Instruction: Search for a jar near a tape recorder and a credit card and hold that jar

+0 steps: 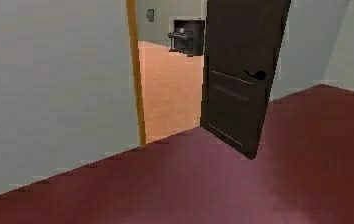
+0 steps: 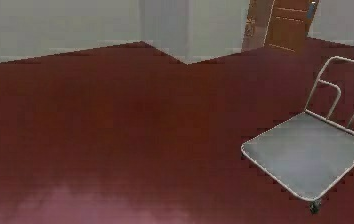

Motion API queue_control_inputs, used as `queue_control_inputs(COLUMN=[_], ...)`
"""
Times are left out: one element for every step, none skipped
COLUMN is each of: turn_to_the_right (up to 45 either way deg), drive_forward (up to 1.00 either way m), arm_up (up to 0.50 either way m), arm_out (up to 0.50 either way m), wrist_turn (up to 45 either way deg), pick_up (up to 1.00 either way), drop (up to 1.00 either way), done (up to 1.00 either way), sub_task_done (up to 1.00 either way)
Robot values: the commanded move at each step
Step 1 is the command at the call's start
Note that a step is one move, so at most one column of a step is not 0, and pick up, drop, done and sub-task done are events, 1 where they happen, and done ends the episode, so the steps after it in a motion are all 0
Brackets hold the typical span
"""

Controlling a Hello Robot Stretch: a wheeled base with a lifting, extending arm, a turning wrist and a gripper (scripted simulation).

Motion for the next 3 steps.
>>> queue_control_inputs(turn_to_the_right=[0.0, 0.0, 15.0], drive_forward=[1.00, 1.00, 0.00], arm_up=[0.00, 0.00, 0.00], arm_out=[0.00, 0.00, 0.00], wrist_turn=[0.0, 0.0, 0.0], pick_up=[0.00, 0.00, 0.00], drop=[0.00, 0.00, 0.00], done=[0.00, 0.00, 0.00], sub_task_done=[0.00, 0.00, 0.00])
